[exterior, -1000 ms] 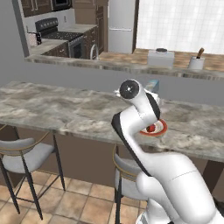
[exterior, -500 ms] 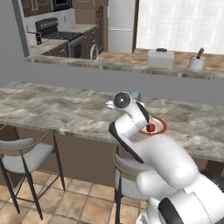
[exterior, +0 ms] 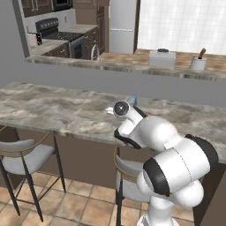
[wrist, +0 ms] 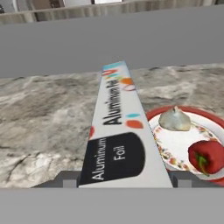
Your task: Retrieve the tupperware and aluminum foil from the cabinet and place them on the dining counter near the plate with garlic and bell pepper to prepare for storing leftovers.
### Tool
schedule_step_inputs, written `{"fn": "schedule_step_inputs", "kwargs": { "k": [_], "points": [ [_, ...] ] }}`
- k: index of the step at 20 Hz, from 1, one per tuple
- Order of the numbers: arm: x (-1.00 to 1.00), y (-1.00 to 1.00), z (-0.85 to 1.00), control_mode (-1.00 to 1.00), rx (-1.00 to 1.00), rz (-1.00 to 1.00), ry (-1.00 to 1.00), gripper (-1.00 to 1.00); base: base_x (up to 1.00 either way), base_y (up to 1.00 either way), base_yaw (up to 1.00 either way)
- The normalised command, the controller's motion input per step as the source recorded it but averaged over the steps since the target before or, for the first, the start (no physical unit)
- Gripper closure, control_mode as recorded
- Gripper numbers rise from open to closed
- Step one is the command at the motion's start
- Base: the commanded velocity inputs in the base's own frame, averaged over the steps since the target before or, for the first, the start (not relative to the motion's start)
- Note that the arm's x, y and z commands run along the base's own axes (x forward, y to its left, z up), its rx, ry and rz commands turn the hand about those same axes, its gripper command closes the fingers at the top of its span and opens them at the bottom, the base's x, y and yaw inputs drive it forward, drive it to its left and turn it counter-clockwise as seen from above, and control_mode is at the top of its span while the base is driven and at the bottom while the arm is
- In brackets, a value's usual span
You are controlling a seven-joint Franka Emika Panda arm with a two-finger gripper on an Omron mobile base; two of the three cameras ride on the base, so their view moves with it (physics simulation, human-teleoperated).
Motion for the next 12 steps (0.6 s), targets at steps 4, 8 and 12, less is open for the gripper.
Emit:
{"fn": "schedule_step_inputs", "kwargs": {
  "k": [4, 8, 12],
  "points": [
    [0.53, 0.01, -0.36, -1.0, 0.0, 0.0, 0.06, 1.0, 0.0, 0.0, 0.0],
    [0.52, 0.01, -0.41, -1.0, 0.0, 0.0, 0.11, 1.0, 0.0, 0.0, 0.0],
    [0.48, 0.09, -0.39, -1.0, 0.0, 0.0, 0.12, 1.0, 0.0, 0.0, 0.0]
  ]
}}
